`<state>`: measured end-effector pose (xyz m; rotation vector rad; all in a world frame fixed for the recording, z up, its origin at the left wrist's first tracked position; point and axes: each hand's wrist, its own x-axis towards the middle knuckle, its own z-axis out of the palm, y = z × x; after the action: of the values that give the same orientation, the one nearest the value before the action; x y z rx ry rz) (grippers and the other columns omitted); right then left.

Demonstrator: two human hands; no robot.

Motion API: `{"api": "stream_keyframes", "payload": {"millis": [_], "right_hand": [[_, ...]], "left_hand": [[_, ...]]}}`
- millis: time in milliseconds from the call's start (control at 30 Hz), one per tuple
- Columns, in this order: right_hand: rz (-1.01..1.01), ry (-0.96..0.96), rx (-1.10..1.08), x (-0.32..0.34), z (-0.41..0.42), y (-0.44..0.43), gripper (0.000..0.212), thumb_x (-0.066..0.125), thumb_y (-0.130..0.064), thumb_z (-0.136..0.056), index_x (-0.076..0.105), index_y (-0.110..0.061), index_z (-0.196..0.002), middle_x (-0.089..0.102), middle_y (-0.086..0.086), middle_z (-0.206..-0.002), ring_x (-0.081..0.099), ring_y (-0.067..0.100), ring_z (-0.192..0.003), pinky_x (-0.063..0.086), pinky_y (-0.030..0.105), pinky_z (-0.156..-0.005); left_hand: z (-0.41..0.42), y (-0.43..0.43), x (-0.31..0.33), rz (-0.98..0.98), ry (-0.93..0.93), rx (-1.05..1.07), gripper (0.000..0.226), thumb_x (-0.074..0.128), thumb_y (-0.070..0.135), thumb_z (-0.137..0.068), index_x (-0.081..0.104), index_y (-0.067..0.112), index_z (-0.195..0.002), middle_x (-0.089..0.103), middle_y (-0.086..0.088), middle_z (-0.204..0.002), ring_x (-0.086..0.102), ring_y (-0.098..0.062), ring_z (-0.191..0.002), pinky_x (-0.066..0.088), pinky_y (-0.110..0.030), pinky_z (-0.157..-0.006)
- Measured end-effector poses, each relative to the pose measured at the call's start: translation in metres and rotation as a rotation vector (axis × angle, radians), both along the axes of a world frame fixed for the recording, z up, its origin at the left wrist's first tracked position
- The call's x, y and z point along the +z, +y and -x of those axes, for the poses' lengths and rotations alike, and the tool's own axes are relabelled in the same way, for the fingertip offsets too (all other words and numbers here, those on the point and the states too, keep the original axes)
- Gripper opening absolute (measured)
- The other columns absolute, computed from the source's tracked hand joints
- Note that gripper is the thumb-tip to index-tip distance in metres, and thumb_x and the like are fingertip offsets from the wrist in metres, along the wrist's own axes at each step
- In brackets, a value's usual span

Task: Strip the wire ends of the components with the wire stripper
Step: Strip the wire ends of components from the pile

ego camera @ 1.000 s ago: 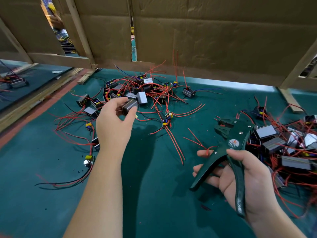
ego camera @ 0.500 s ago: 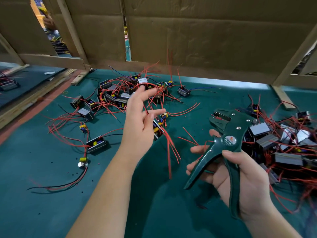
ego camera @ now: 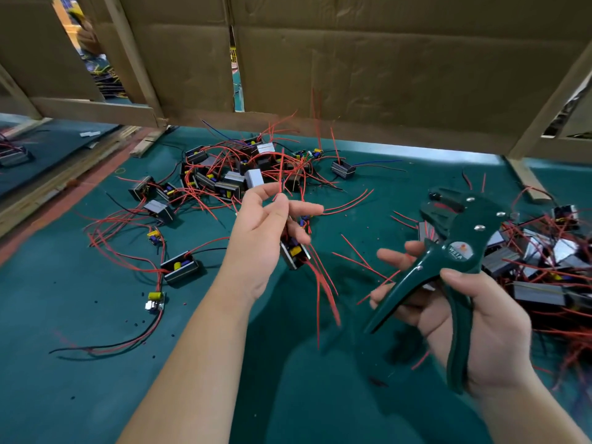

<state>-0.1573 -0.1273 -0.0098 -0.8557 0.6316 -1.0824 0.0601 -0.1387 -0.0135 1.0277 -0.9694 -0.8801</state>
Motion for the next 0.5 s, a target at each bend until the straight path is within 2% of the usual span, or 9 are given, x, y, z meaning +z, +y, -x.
{"api": "stream_keyframes", "payload": {"millis": [133,233,333,400,467,500], "right_hand": [[-0.016,-0.043,-0.028,0.001,0.007,-0.004,0.082,0.085,-0.039,-0.042,0.06,-0.005,-0.112,0.067,0.025,-0.109,0.068,0.042,-0.074,0.058,0.048,-0.069],[0.012,-0.009,-0.086,0.001,0.007,-0.005,0.082,0.084,-0.04,-0.044,0.061,-0.003,-0.114,0.066,0.019,-0.107,0.068,0.043,-0.073,0.058,0.047,-0.068],[0.096,-0.021,-0.198,0.003,0.007,-0.004,0.075,0.076,-0.028,-0.061,0.052,0.006,-0.124,0.061,0.014,-0.1,0.067,0.042,-0.069,0.058,0.047,-0.066],[0.12,-0.11,-0.191,0.004,0.008,-0.002,0.069,0.077,-0.027,-0.064,0.053,0.003,-0.122,0.06,0.015,-0.094,0.067,0.042,-0.072,0.057,0.046,-0.07],[0.031,-0.284,-0.038,0.006,0.011,-0.003,0.069,0.08,-0.028,-0.064,0.054,0.002,-0.121,0.061,0.023,-0.092,0.064,0.047,-0.078,0.055,0.049,-0.075],[-0.027,-0.399,0.082,0.007,0.012,-0.004,0.067,0.077,-0.023,-0.071,0.05,0.007,-0.125,0.06,0.03,-0.094,0.062,0.051,-0.082,0.054,0.053,-0.077]], "left_hand": [[-0.001,0.003,0.007,-0.021,-0.019,-0.014,0.018,0.047,0.012,-0.099,0.056,0.014,-0.084,0.068,-0.002,-0.061,0.032,-0.004,-0.034,0.029,-0.01,-0.038],[0.001,0.006,0.012,-0.052,-0.036,-0.049,0.019,0.058,0.021,-0.09,0.061,0.018,-0.072,0.058,0.001,-0.047,0.027,-0.003,-0.032,0.023,-0.01,-0.034],[0.004,0.009,0.014,-0.045,-0.033,-0.074,0.019,0.063,0.027,-0.084,0.067,0.021,-0.066,0.05,0.005,-0.042,0.028,-0.002,-0.032,0.023,-0.01,-0.034],[0.004,0.01,0.014,-0.027,-0.052,-0.092,0.017,0.068,0.029,-0.082,0.07,0.025,-0.065,0.044,0.009,-0.04,0.029,-0.001,-0.034,0.023,-0.009,-0.036],[0.003,0.01,0.015,-0.017,-0.072,-0.095,0.016,0.068,0.029,-0.082,0.071,0.028,-0.065,0.04,0.011,-0.037,0.03,0.0,-0.034,0.023,-0.011,-0.038],[0.003,0.01,0.015,-0.018,-0.077,-0.094,0.014,0.068,0.032,-0.079,0.071,0.029,-0.066,0.039,0.01,-0.036,0.03,0.0,-0.034,0.023,-0.013,-0.041]]}}
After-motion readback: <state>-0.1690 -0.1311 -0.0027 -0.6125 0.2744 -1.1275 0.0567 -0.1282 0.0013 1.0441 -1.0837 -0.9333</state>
